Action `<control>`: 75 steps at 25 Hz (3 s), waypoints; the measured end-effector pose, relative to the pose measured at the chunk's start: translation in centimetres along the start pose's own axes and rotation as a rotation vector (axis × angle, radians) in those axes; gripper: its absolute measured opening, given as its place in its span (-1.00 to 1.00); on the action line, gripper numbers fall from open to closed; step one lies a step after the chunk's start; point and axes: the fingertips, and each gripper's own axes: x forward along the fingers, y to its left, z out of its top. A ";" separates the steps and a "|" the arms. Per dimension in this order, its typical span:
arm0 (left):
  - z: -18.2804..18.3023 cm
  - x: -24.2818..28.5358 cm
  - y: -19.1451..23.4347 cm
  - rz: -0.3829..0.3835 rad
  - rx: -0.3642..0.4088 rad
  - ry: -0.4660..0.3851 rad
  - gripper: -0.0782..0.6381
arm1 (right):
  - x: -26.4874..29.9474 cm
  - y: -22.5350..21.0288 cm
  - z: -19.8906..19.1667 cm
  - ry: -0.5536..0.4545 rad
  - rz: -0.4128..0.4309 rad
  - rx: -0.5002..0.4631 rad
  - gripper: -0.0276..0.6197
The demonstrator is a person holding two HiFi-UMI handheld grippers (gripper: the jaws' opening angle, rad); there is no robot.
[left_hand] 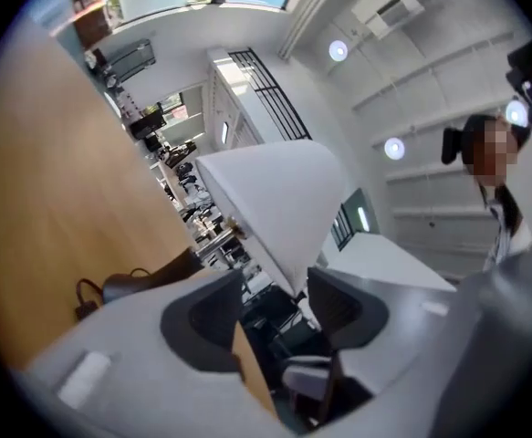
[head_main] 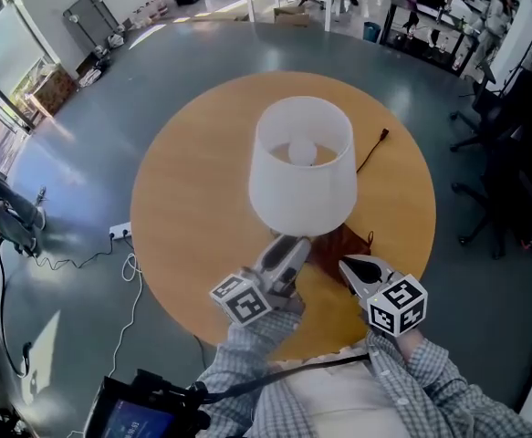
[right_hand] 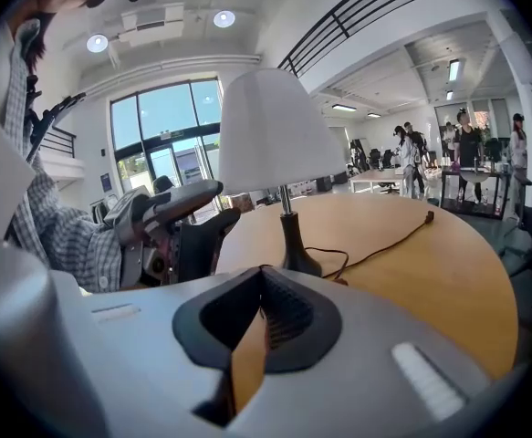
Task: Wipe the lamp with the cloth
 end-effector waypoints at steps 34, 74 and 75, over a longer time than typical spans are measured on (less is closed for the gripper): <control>2.6 0.6 -0.9 -0.073 -0.026 -0.181 -0.35 | 6.0 -5.4 -7.9 0.277 0.076 0.146 -0.74; 2.2 0.8 -0.7 -0.045 -0.005 -0.175 -0.37 | 4.1 13.8 19.8 -0.185 0.342 -0.372 -0.74; 2.2 0.8 -0.7 -0.046 -0.005 -0.174 -0.37 | 4.3 14.3 19.8 -0.171 0.338 -0.402 -0.74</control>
